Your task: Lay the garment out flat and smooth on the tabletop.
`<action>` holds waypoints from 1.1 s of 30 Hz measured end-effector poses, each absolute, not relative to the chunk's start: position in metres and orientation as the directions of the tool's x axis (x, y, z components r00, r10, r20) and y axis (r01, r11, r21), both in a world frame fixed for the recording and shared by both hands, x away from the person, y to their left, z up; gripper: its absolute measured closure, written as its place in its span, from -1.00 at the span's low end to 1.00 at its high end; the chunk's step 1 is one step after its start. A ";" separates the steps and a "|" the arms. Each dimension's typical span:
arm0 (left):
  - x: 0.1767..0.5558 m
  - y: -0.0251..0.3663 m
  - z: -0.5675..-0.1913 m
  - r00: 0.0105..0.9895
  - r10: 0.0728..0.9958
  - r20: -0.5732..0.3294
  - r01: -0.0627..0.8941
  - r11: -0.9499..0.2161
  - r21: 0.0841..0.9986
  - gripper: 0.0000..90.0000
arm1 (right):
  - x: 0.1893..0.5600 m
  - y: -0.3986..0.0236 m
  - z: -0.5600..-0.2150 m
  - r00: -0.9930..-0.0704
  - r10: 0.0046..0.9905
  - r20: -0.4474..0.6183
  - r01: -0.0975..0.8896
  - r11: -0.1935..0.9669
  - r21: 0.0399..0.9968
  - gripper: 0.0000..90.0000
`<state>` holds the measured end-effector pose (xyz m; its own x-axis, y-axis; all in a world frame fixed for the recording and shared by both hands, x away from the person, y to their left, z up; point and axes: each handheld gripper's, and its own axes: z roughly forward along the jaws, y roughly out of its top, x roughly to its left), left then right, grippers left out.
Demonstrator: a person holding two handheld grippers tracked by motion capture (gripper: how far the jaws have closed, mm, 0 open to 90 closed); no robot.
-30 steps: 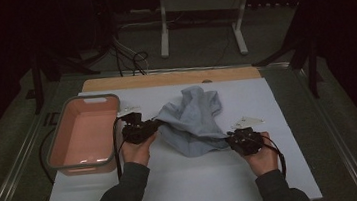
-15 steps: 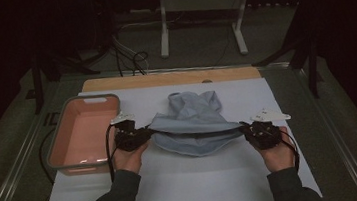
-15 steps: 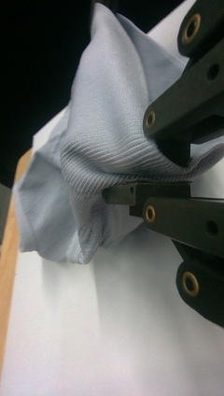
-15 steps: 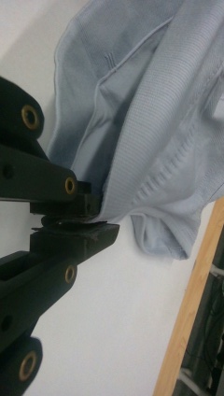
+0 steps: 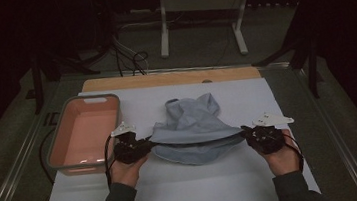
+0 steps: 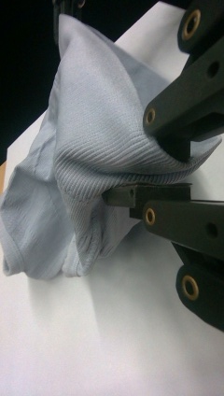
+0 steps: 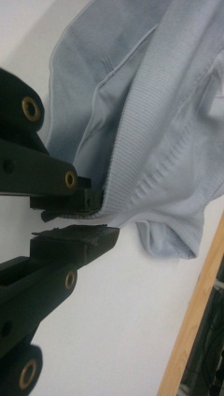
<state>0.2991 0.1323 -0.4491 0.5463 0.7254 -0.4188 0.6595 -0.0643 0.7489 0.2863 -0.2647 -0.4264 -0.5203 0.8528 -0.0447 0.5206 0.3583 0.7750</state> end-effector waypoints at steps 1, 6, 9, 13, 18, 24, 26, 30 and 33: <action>0.296 0.132 -0.450 0.553 0.723 -0.415 0.659 -0.074 0.749 0.79 | 0.286 -0.265 -0.427 -0.525 0.850 -0.045 0.521 0.363 0.773 0.79; 0.285 0.131 -0.452 0.584 0.700 -0.411 0.652 -0.103 0.751 0.65 | 0.280 -0.267 -0.432 -0.534 0.844 -0.049 0.531 0.380 0.757 0.75; 0.277 0.130 -0.453 0.599 0.690 -0.406 0.647 -0.117 0.754 0.61 | 0.278 -0.269 -0.434 -0.532 0.845 -0.044 0.537 0.377 0.754 0.73; 0.269 0.131 -0.455 0.601 0.691 -0.402 0.646 -0.124 0.753 0.62 | 0.272 -0.274 -0.437 -0.552 0.834 -0.012 0.540 0.369 0.756 0.63; 0.260 0.133 -0.460 0.609 0.684 -0.402 0.647 -0.134 0.751 0.80 | 0.265 -0.275 -0.438 -0.571 0.821 -0.015 0.534 0.385 0.753 0.66; 0.257 0.135 -0.461 0.605 0.685 -0.407 0.656 -0.139 0.742 0.88 | 0.258 -0.272 -0.441 -0.609 0.792 -0.039 0.520 0.436 0.734 0.79; 0.255 0.137 -0.460 0.607 0.681 -0.410 0.654 -0.136 0.744 0.82 | 0.257 -0.275 -0.439 -0.603 0.798 -0.014 0.528 0.412 0.742 0.71; 0.252 0.139 -0.460 0.611 0.669 -0.423 0.660 -0.134 0.739 0.73 | 0.256 -0.281 -0.436 -0.613 0.790 0.026 0.528 0.386 0.757 0.66; 0.248 0.140 -0.457 0.606 0.669 -0.431 0.662 -0.124 0.739 0.58 | 0.254 -0.280 -0.436 -0.631 0.775 0.027 0.522 0.399 0.754 0.60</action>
